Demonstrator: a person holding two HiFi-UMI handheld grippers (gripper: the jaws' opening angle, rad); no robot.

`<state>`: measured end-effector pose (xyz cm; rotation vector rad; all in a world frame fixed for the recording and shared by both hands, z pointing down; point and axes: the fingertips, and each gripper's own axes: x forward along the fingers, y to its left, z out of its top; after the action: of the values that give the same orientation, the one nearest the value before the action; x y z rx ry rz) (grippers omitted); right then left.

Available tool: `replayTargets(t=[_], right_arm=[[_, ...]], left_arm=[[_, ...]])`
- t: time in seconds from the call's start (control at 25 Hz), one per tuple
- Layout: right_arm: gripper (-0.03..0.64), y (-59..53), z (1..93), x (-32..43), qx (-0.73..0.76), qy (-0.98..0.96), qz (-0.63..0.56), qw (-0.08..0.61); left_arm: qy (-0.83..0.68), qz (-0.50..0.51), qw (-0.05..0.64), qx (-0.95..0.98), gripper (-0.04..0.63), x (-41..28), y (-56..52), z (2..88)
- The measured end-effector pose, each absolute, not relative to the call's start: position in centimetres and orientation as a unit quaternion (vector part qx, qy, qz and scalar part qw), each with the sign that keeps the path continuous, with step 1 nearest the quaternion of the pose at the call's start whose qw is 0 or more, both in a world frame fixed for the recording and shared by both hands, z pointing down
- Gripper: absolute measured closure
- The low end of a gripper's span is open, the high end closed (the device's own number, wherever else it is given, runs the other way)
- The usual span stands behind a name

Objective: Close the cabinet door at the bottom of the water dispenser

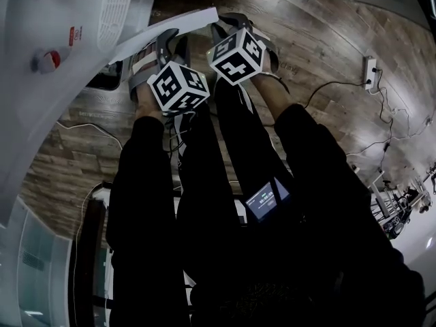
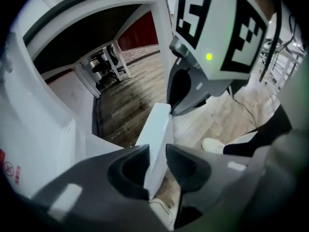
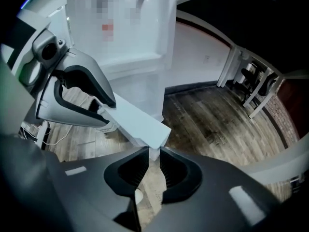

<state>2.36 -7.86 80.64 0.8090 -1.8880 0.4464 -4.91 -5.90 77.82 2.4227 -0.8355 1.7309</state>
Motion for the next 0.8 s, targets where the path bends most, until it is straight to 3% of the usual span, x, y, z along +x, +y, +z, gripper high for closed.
replayTargets(t=[0.32,0.56,0.8], right_arm=[[0.551,-13.3,80.6,1.5,0.341,-0.788,0.159,0.488],[0.557,-17.7,80.6,0.0,0.343,-0.801,0.141,0.470],[0.563,-21.7,80.4,-2.2,0.336,-0.816,0.133,0.452]], left_arm=[[-0.290,0.574,0.025,0.766,0.495,-5.5,-9.0,78.3],[-0.325,0.586,-0.021,0.742,0.522,-6.5,-11.8,78.1],[-0.388,0.563,0.032,0.729,0.535,-8.5,-12.4,77.9]])
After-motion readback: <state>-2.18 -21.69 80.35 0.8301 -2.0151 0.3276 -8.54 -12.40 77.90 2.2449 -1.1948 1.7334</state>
